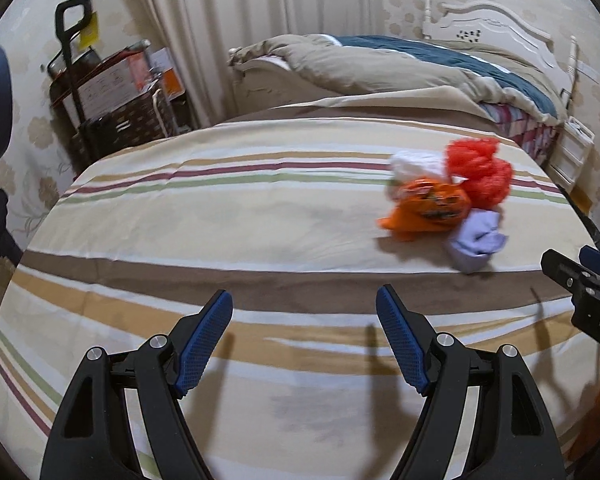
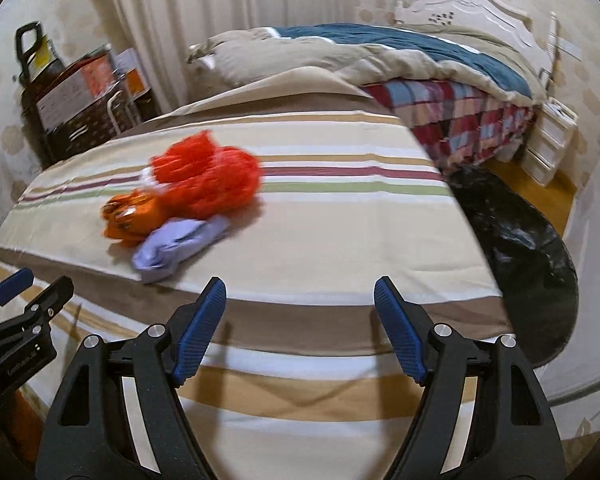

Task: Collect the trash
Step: 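Move both tools back over the bed toward the remaining cloth and bags, then grasp the lavender cloth with the right tool and lift it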

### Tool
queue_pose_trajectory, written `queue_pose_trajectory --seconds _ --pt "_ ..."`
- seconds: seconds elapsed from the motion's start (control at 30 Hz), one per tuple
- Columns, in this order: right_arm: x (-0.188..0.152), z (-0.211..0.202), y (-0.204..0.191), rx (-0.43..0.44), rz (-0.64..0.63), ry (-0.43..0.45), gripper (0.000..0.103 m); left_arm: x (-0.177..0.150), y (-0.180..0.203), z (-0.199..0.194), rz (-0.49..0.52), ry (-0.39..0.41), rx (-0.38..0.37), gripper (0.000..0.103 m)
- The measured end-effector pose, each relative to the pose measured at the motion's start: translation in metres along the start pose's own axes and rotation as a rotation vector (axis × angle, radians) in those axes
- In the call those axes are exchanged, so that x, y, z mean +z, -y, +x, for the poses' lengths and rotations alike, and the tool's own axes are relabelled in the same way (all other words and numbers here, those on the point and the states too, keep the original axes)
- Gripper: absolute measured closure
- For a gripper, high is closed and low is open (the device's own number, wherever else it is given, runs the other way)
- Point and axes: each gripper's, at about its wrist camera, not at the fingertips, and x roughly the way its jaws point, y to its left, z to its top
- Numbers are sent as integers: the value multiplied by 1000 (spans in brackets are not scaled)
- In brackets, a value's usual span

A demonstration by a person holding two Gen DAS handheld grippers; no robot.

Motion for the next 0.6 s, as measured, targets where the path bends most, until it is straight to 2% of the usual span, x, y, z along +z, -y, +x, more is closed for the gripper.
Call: queue_pose_trajectory --seconds 0.23,0.4,0.6 --pt "2 4 -41 39 -66 -7 24 -3 -34 2 -41 2 47 28" --pt "12 12 -61 62 -80 -5 22 -4 -50 3 -80 -3 48 27" --pt "19 35 -74 18 -87 -64 22 -5 -51 2 -80 -1 49 27"
